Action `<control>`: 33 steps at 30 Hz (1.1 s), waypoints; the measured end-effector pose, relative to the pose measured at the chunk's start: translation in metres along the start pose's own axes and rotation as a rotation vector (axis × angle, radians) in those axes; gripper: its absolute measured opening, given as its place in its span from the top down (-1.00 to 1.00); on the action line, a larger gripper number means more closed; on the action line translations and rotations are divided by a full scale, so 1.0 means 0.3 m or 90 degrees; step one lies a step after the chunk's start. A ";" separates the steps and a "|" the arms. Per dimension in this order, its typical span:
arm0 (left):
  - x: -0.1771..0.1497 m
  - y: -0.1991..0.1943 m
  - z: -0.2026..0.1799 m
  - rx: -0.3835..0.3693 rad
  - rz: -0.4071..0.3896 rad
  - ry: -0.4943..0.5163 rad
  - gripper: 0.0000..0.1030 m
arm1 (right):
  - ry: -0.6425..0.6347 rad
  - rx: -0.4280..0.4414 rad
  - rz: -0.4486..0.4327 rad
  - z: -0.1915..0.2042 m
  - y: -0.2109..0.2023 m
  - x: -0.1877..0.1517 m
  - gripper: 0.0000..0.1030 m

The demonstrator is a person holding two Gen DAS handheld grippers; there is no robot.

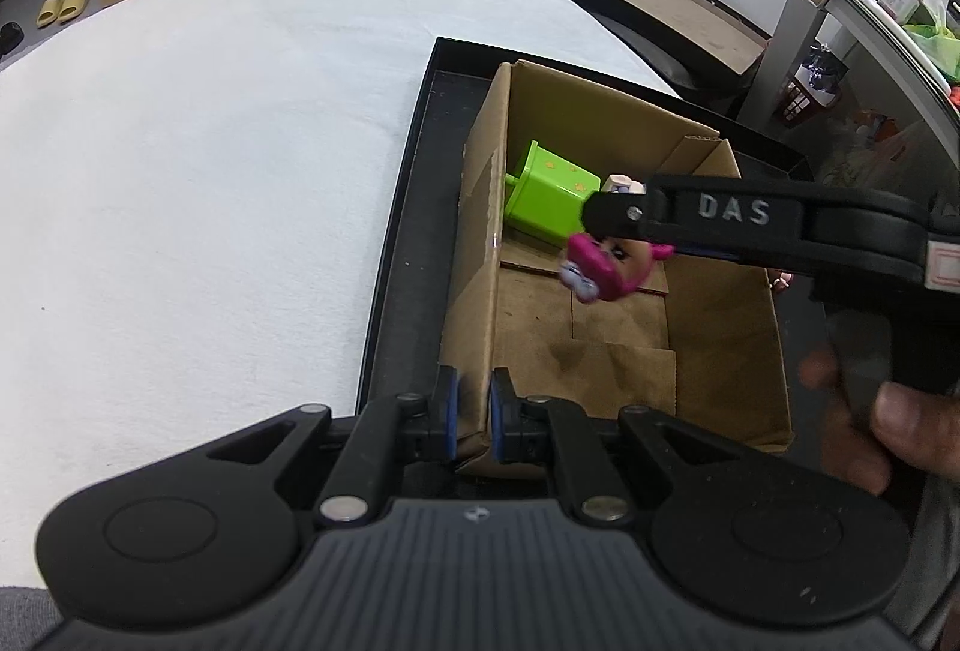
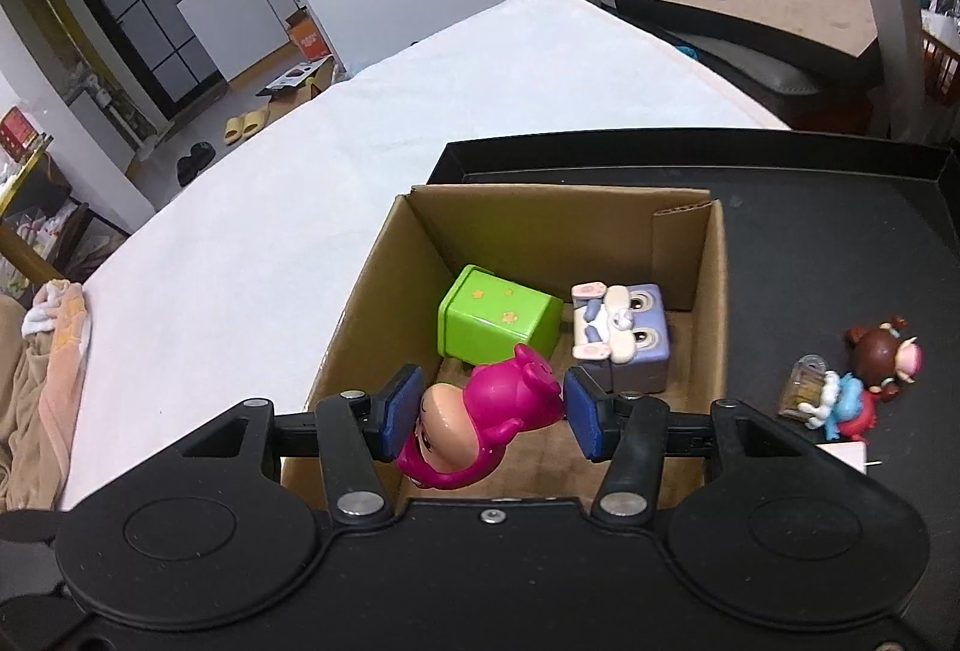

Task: Organize rigid objects
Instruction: 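Carry the pink pig figure with the right gripper into the box, then open the right gripper to drop the pink pig in the box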

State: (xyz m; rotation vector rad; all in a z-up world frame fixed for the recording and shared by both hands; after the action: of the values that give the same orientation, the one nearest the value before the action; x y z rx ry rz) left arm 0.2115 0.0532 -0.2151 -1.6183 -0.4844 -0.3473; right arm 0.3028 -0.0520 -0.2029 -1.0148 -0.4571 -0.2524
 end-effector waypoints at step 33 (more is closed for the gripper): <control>0.004 0.001 -0.024 0.032 0.008 0.010 0.82 | 0.034 -0.030 -0.040 -0.207 -0.188 0.104 -0.10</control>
State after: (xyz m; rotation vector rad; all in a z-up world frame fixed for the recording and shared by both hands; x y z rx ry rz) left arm 0.2132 0.0461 -0.2140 -1.5681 -0.4678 -0.3349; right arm 0.3227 -0.1340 -0.1729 -1.0377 -0.4373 -0.3474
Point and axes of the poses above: each gripper's, at about its wrist camera, not at the fingertips, and y roughly the way its jaws point, z to its left, x to its top, the point moved 8 cm from there along y, roughly the way its jaws point, and after that the axes turned 12 degrees about y, right-handed, at the moved point
